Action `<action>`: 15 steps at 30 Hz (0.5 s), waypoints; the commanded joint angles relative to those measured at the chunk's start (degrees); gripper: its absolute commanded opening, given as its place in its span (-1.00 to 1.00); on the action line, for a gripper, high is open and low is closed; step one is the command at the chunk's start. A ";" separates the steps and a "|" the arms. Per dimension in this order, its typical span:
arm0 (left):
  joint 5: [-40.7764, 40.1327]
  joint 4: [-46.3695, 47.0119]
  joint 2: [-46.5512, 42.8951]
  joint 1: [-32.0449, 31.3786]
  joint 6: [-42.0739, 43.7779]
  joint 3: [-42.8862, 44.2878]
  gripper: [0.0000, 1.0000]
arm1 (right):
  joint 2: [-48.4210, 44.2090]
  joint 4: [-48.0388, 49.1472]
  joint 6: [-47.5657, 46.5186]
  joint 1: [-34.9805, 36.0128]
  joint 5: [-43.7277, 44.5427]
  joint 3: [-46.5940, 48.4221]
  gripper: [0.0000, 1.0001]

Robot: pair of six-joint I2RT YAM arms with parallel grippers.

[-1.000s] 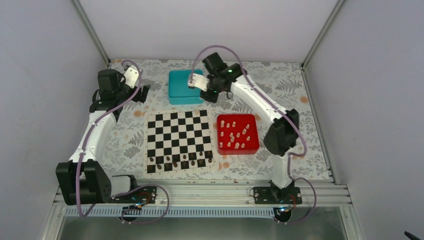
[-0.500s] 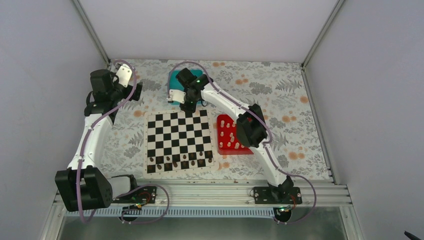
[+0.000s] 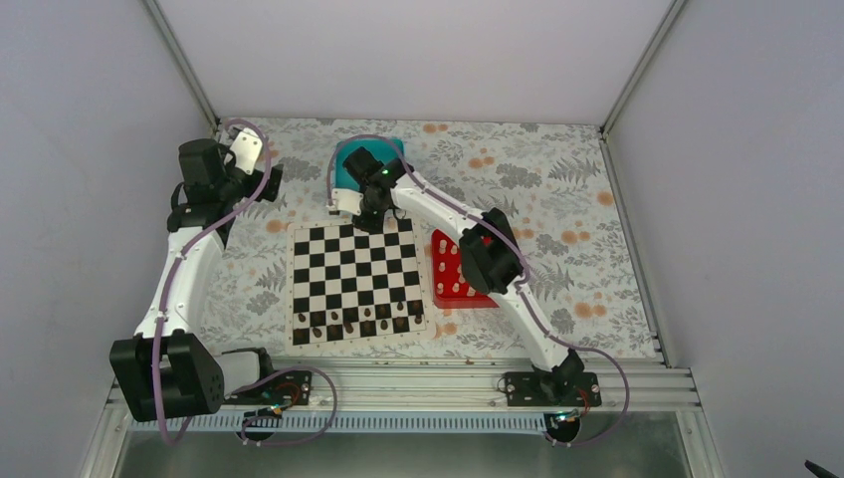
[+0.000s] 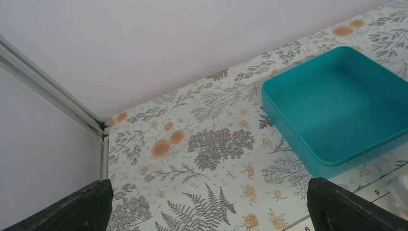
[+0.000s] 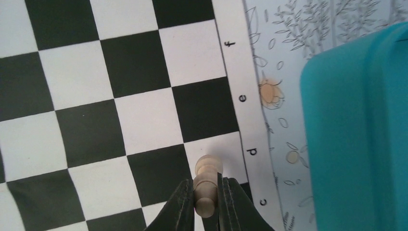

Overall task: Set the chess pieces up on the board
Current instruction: Place the chess piece on the chessboard.

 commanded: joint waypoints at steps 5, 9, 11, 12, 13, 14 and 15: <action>0.94 1.04 -0.79 0.57 0.90 -0.36 1.00 | 2.74 1.12 0.57 0.63 0.55 0.46 -0.87; 1.09 1.13 -0.82 0.68 0.90 -0.41 1.00 | 3.34 1.20 0.55 0.56 1.24 0.35 -0.86; 1.20 1.24 -0.80 0.75 0.88 -0.45 1.00 | 3.49 1.28 0.44 0.55 1.76 0.12 -0.86; 1.30 1.22 -0.81 0.75 0.89 -0.54 1.00 | 3.51 1.35 0.40 0.52 1.90 0.11 -0.86; 1.31 1.21 -0.77 0.79 0.93 -0.54 1.00 | 3.54 1.41 0.33 0.52 1.98 0.04 -0.86; 1.37 1.21 -0.66 0.83 0.92 -0.58 1.00 | 3.55 1.44 0.34 0.47 2.01 0.02 -0.86; 1.41 1.23 -0.71 0.84 0.92 -0.58 1.00 | 3.56 1.46 0.38 0.48 2.02 0.02 -0.86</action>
